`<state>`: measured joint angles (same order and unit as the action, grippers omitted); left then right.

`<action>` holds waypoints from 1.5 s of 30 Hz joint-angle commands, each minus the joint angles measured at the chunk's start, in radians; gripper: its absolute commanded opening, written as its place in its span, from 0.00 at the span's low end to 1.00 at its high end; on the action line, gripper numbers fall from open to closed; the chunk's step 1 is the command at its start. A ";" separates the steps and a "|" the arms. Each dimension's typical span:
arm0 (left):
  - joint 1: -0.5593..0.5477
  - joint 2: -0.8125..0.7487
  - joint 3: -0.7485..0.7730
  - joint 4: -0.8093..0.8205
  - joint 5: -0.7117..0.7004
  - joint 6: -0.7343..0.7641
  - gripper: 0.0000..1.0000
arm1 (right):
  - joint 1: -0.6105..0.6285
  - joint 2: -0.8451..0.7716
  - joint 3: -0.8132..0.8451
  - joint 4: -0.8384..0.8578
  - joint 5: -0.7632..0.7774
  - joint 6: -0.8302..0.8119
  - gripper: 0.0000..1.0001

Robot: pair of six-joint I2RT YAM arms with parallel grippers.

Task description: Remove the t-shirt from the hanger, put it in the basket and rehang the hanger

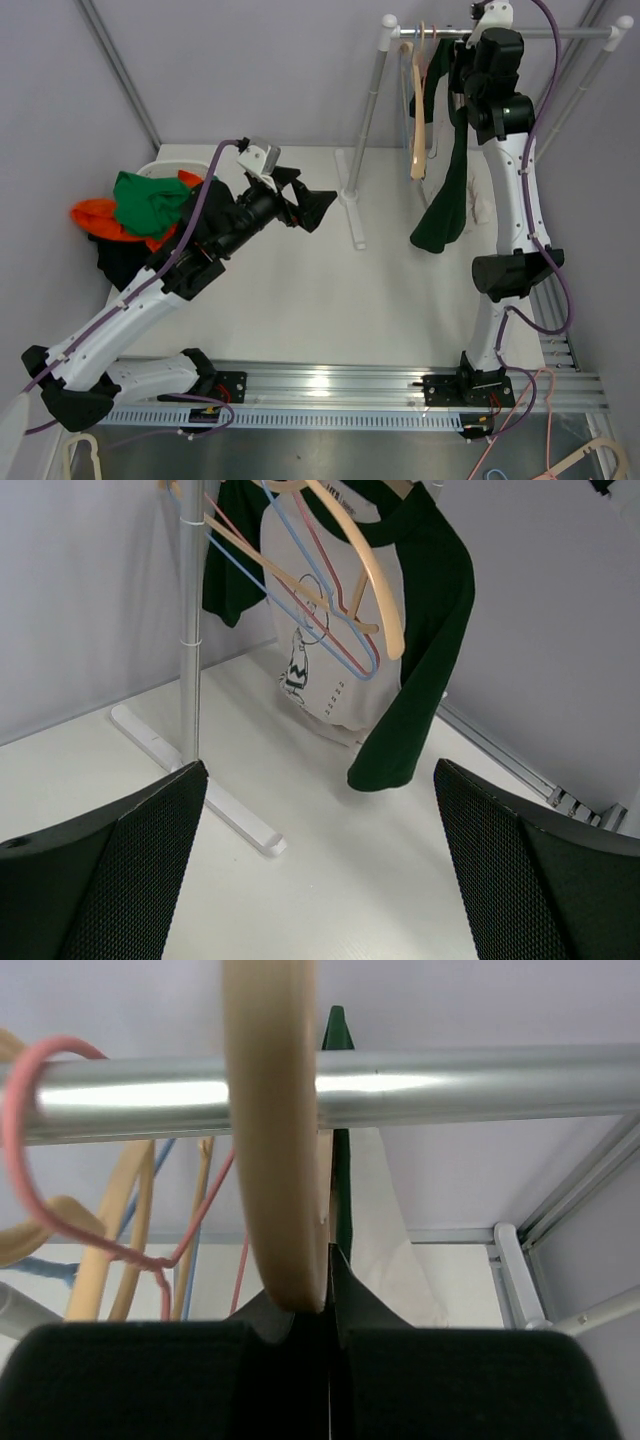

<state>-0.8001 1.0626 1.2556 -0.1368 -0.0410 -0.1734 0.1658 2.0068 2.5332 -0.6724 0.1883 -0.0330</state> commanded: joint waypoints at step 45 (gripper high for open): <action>-0.683 0.356 -0.142 0.666 -0.223 0.250 0.99 | 0.439 -0.869 -0.709 -0.339 0.843 0.697 0.00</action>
<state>-1.4792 1.4017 1.0641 0.4561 -0.1024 0.0872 0.5930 1.1572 1.8072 -1.0679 1.0031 0.6220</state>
